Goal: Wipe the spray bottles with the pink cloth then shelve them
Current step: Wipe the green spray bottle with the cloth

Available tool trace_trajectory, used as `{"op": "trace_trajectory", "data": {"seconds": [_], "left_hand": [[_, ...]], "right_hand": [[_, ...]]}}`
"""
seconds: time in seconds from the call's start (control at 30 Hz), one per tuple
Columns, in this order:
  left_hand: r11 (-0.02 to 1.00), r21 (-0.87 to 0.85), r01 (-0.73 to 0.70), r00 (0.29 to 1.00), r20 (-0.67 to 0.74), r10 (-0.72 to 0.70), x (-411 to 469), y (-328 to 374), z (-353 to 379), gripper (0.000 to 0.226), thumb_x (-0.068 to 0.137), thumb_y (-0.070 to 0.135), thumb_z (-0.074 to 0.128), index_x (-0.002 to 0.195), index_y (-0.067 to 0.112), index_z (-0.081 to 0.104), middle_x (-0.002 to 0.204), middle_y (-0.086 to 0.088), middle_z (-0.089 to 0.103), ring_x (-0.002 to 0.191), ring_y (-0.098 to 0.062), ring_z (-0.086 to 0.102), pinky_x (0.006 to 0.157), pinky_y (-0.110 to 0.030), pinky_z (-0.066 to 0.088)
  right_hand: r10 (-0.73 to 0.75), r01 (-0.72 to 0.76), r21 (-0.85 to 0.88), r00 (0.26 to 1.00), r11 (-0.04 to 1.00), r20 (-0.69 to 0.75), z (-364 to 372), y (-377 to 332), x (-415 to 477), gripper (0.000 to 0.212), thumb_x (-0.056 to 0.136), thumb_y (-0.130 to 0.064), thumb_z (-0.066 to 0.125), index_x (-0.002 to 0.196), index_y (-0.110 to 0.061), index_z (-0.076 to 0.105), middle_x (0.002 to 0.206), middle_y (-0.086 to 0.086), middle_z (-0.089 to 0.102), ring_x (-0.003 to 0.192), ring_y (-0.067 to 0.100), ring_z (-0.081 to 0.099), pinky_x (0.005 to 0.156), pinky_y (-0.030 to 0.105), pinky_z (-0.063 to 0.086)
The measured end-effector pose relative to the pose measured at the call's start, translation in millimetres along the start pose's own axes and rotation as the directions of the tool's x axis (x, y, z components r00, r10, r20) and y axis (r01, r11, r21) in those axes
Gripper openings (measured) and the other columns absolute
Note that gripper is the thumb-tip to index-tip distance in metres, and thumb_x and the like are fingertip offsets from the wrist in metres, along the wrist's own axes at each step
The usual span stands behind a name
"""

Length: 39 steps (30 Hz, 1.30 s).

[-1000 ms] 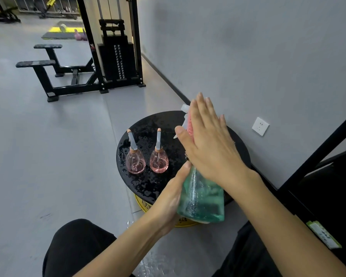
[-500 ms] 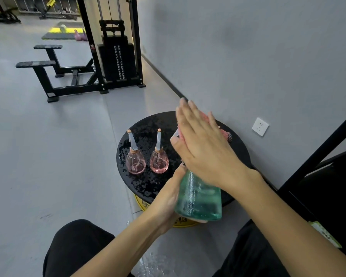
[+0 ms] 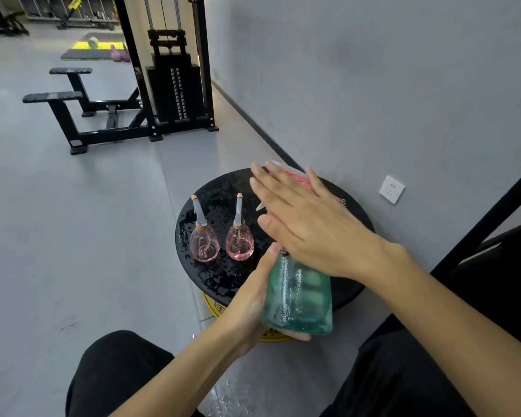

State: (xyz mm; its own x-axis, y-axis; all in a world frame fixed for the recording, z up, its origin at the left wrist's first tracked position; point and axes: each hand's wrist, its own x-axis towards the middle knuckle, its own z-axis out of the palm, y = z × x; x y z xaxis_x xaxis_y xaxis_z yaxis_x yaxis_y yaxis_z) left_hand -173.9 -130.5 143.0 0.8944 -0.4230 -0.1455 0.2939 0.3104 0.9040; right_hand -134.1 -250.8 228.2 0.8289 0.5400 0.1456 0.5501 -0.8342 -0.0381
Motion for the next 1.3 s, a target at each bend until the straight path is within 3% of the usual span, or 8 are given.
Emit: {"op": "trace_trajectory", "data": {"seconds": [0.17,0.27,0.37,0.47,0.73,0.93,1.13,1.3], "left_hand": [[0.999,-0.008,0.033,0.999,0.036,-0.032,1.0,-0.7,3.1,0.048,0.086,0.066,0.038,0.107,0.043,0.074,0.119,0.002,0.073,0.106,-0.017,0.07,0.083,-0.036,0.059],[1.0,0.012,0.014,0.997,0.081,-0.015,0.7,-2.2,0.3,0.042,0.081,0.066,0.054,0.104,0.038,0.075,0.111,0.001,0.075,0.102,-0.019,0.072,0.073,-0.04,0.061],[1.0,0.02,0.003,0.989,0.146,-0.006,-2.9,-5.0,-5.3,0.058,0.065,0.047,0.073,0.117,0.023,0.066,0.102,-0.001,0.073,0.091,-0.023,0.073,0.057,-0.038,0.06],[1.0,0.014,0.013,0.983,0.182,-0.016,-5.5,-8.2,-5.5,0.064,0.062,0.032,0.073,0.122,0.018,0.057,0.097,0.0,0.072,0.085,-0.023,0.072,0.055,-0.035,0.06],[1.0,-0.015,0.015,0.988,0.155,-0.013,-2.5,-12.3,-10.1,0.063,0.061,0.03,0.073,0.119,0.011,0.057,0.097,-0.003,0.071,0.085,-0.021,0.072,0.058,-0.037,0.059],[1.0,-0.004,0.021,0.99,0.142,-0.02,-2.8,-17.8,-7.5,0.065,0.06,0.027,0.075,0.122,0.016,0.059,0.107,-0.009,0.07,0.093,-0.028,0.07,0.067,-0.043,0.061],[0.999,-0.031,0.016,0.991,0.13,-0.012,-1.0,-17.8,-14.0,0.064,0.06,0.025,0.075,0.119,0.012,0.057,0.104,-0.01,0.069,0.09,-0.029,0.07,0.064,-0.044,0.06],[1.0,0.022,0.017,0.989,0.149,-0.02,-4.2,-19.6,-9.6,0.065,0.058,0.027,0.075,0.12,0.017,0.058,0.105,-0.008,0.07,0.093,-0.03,0.067,0.073,-0.047,0.059]], "right_hand": [[0.107,-0.102,0.071,0.992,0.992,-0.069,-7.1,11.0,7.1,0.061,0.104,-0.048,0.011,0.157,-0.021,-0.002,0.163,-0.011,-0.016,0.147,0.004,-0.021,0.122,0.044,-0.011],[0.061,-0.06,0.047,0.998,0.997,-0.028,-2.3,0.5,1.2,0.065,0.101,-0.052,0.008,0.157,-0.021,-0.003,0.163,-0.009,-0.016,0.147,0.005,-0.021,0.121,0.045,-0.013],[0.001,-0.002,0.071,1.0,0.998,0.013,0.6,-1.2,-5.2,0.067,0.097,-0.053,0.007,0.156,-0.023,-0.003,0.162,-0.012,-0.016,0.146,0.0,-0.022,0.12,0.041,-0.016],[0.075,-0.075,0.079,0.997,0.994,0.003,-3.7,8.7,1.5,0.064,0.1,-0.053,0.008,0.156,-0.024,-0.005,0.161,-0.012,-0.019,0.146,0.001,-0.023,0.121,0.044,-0.012],[0.115,-0.118,0.072,0.993,0.99,0.039,3.1,-8.6,-7.1,0.074,0.097,-0.059,0.011,0.155,-0.018,-0.011,0.161,-0.006,-0.023,0.146,0.006,-0.025,0.122,0.041,-0.012],[0.315,-0.307,0.166,0.949,0.937,-0.021,0.7,3.9,8.4,0.076,0.098,-0.057,0.013,0.154,-0.014,-0.016,0.161,0.002,-0.026,0.147,0.011,-0.025,0.118,0.036,-0.015],[0.207,-0.209,0.163,0.978,0.964,0.027,6.4,-12.2,-9.9,0.084,0.09,-0.063,0.009,0.154,-0.016,-0.017,0.159,-0.001,-0.029,0.145,0.008,-0.028,0.121,0.037,-0.014],[0.307,-0.304,0.169,0.952,0.938,0.009,0.3,2.6,-1.2,0.085,0.091,-0.065,0.008,0.153,-0.013,-0.017,0.16,0.001,-0.027,0.147,0.011,-0.025,0.12,0.037,-0.014]]}}
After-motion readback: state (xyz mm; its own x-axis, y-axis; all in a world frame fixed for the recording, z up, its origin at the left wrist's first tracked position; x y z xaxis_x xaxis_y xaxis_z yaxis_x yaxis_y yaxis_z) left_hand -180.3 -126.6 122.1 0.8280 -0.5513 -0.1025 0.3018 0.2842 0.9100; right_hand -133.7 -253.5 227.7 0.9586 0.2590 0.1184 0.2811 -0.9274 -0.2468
